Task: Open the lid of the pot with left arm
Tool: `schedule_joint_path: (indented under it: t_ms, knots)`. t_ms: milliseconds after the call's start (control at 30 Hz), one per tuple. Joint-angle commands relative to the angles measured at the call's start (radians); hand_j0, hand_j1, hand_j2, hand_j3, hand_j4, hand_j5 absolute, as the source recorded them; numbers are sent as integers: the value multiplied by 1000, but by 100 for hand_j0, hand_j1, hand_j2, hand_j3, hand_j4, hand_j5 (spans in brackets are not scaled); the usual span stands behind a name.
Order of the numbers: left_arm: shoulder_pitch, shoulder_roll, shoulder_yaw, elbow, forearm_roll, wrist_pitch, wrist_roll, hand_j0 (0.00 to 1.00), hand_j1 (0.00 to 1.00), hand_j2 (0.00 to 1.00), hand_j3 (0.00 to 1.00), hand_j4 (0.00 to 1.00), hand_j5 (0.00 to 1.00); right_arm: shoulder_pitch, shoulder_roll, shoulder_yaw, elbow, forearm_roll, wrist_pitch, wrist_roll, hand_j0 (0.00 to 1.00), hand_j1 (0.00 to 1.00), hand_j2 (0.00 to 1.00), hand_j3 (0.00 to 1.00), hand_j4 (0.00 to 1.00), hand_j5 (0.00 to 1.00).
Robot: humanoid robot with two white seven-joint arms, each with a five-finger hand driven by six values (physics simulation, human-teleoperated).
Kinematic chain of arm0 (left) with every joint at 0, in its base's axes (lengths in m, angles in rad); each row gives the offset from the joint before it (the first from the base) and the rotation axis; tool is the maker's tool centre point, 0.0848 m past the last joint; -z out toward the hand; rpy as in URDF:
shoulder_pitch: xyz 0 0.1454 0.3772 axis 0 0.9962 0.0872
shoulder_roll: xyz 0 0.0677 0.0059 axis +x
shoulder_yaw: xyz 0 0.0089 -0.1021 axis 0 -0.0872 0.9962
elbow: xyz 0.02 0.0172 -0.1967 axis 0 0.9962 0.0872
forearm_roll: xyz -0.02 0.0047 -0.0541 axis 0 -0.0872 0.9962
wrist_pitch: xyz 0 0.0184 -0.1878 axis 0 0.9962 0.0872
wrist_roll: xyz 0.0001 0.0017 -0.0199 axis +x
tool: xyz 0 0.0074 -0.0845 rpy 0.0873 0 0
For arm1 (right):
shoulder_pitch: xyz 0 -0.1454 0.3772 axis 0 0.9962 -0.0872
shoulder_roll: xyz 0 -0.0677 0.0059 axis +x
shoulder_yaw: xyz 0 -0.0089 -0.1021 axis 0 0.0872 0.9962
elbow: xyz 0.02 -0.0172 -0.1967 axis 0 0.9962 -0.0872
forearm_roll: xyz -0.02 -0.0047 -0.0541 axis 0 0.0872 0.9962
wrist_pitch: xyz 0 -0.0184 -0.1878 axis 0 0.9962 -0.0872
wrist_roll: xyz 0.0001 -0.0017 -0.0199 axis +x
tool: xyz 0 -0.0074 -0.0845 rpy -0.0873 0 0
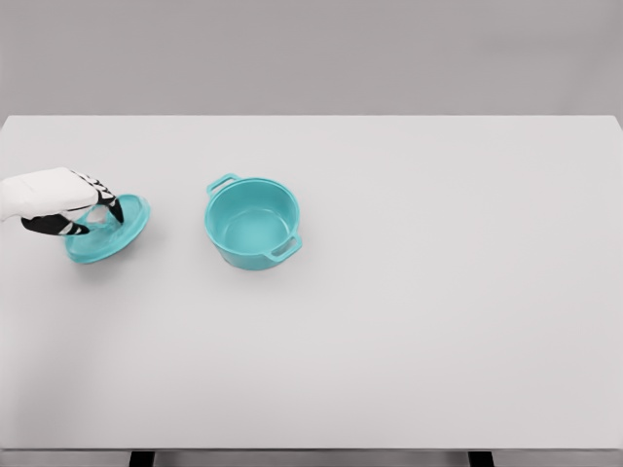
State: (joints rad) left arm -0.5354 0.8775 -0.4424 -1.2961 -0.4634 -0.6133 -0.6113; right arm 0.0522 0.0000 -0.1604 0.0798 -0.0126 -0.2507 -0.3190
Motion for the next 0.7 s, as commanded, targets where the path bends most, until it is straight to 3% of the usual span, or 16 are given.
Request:
schedule_joint_path:
  t_ms: [0,300,333,367,433,567,667]
  knots:
    - [0,0,1,11,2,2,0,79,79,79,79,79,79,0,0,-1,0,-1,1,0,100,100,100,100,100,100]
    - [0,1,4,24,2,2,0,87,87,87,87,87,87,0,0,1,0,-1,-1,0,100,100,100,100,100,100]
    - [0,1,8,31,2,2,0,92,92,92,92,92,92,0,0,-1,0,-1,1,0,100,100,100,100,100,100]
    - [-2,1,28,46,2,2,0,100,100,100,100,100,100,0,0,1,0,-1,1,0,100,100,100,100,100,100]
    - [2,-12,83,44,14,2,0,100,100,100,100,100,100,0,0,1,0,-1,-1,0,100,100,100,100,100,100]
    - [-3,-143,263,66,20,2,0,100,100,100,100,100,100,0,0,-1,0,-1,-1,0,100,100,100,100,100,100]
    - [-5,-224,271,67,15,2,0,100,100,100,100,100,100,0,0,1,0,-1,-1,0,100,100,100,100,100,100]
